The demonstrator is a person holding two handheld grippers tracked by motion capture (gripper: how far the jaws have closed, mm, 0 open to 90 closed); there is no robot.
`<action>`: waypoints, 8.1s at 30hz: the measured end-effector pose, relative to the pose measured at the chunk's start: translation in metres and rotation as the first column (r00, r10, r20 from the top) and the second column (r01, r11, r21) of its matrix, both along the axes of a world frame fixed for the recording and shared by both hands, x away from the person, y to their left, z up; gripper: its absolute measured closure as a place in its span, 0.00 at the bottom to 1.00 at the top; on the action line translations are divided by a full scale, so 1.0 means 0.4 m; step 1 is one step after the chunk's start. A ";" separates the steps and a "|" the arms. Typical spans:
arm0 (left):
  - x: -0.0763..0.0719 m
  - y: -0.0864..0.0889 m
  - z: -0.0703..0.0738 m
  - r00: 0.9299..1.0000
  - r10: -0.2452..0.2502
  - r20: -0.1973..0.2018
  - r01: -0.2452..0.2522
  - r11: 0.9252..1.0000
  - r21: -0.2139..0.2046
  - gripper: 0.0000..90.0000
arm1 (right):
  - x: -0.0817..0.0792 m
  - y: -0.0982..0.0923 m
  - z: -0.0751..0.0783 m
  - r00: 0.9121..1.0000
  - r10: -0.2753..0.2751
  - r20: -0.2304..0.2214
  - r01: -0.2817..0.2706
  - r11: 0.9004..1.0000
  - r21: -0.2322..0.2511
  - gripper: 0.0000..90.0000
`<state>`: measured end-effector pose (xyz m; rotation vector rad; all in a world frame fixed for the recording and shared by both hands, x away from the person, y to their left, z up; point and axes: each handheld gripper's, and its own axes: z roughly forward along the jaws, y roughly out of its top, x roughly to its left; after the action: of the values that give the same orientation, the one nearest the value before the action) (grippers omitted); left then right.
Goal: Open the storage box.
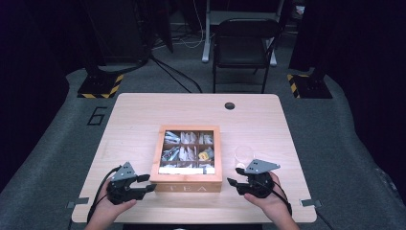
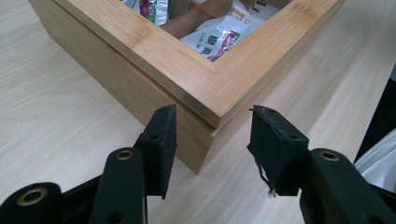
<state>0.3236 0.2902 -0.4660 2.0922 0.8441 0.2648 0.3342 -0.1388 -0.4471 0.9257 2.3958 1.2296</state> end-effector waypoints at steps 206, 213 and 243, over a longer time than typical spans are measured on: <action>0.219 -0.015 0.290 0.976 0.046 0.212 -0.038 0.999 -0.038 0.60 | 0.183 0.100 0.310 0.995 0.062 0.074 -0.065 0.997 0.037 0.54; 0.228 -0.015 0.297 0.979 0.045 0.199 -0.038 0.999 -0.039 0.60 | 0.196 0.101 0.297 0.994 0.063 0.088 -0.065 0.998 0.021 0.52; 0.308 -0.007 0.326 0.978 0.077 0.193 -0.052 0.990 -0.133 0.60 | 0.293 0.114 0.285 0.989 -0.021 0.145 0.015 0.999 0.043 0.64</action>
<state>0.4467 0.2873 -0.3356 1.8868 0.7889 0.4357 0.4513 -0.0932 -0.3331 0.8370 2.2522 1.2984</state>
